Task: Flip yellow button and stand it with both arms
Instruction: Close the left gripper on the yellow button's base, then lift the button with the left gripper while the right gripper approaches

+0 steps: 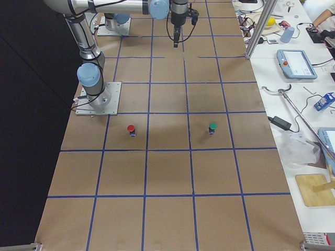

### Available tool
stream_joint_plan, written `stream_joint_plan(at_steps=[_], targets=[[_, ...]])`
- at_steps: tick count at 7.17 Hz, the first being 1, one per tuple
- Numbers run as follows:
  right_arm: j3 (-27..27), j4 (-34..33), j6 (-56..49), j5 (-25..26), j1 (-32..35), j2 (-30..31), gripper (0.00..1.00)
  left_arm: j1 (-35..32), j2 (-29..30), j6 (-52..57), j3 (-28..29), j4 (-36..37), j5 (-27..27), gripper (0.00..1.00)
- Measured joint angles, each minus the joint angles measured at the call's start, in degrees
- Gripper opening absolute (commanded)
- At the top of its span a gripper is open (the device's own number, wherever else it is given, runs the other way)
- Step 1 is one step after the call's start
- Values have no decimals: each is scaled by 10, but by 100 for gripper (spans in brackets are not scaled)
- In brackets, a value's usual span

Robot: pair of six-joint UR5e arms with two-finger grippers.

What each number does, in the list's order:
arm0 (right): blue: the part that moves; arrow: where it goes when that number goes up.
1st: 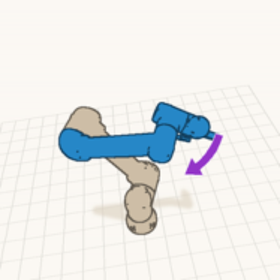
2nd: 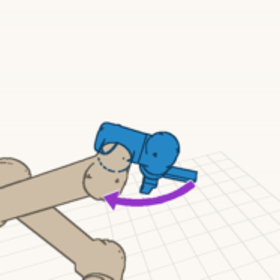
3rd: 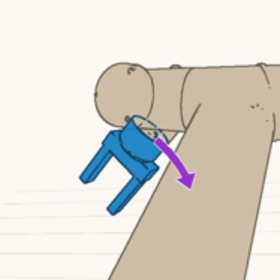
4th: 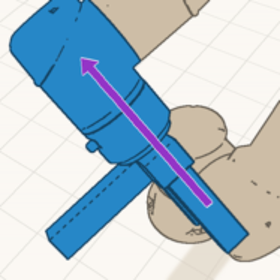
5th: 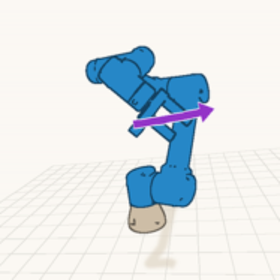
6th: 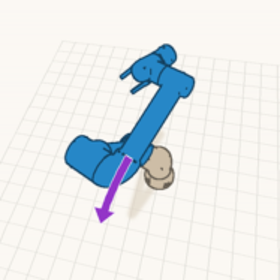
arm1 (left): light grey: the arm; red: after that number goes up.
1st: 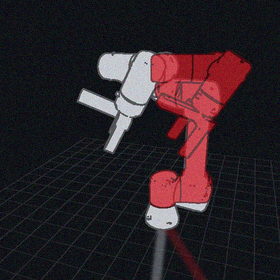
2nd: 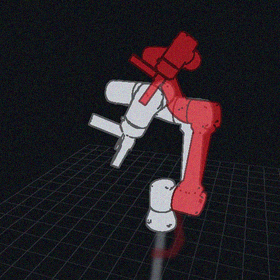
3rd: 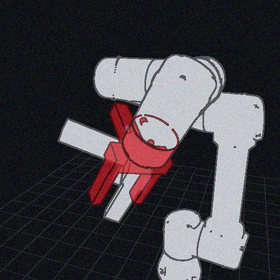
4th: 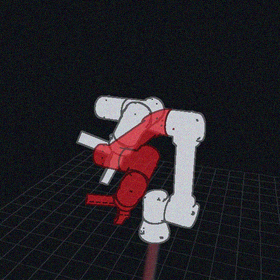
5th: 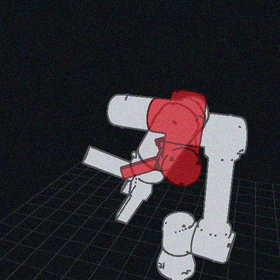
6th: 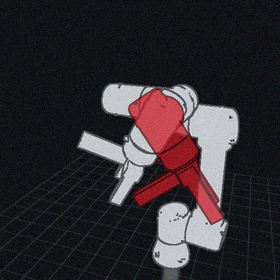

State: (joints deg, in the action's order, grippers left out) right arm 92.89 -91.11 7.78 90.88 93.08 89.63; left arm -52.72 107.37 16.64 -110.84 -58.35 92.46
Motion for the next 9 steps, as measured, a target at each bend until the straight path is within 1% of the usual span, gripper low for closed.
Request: stream_joint_plan(at_steps=[1,2,3,5,6,7,8,9], targets=[[0,0,1,0,0,0,100,0,0,0,0,0,-2,33],[-1,2,-1,1,0,2,100,0,1,-1,0,0,-4,14],[-2,5,-4,3,-1,5,100,0,1,-1,0,0,-4,3],[-2,6,-3,5,0,10,100,-3,-4,0,4,-5,-3,0],[-4,15,-1,3,0,10,100,-11,-19,1,11,-27,-3,0],[-8,35,-1,2,-1,11,100,-22,-40,-1,27,-68,-3,0],[-11,48,-3,1,-1,12,100,-40,-55,-17,50,-113,-18,0],[-11,50,-3,0,-2,14,100,-62,-62,-62,77,-166,-69,0]])
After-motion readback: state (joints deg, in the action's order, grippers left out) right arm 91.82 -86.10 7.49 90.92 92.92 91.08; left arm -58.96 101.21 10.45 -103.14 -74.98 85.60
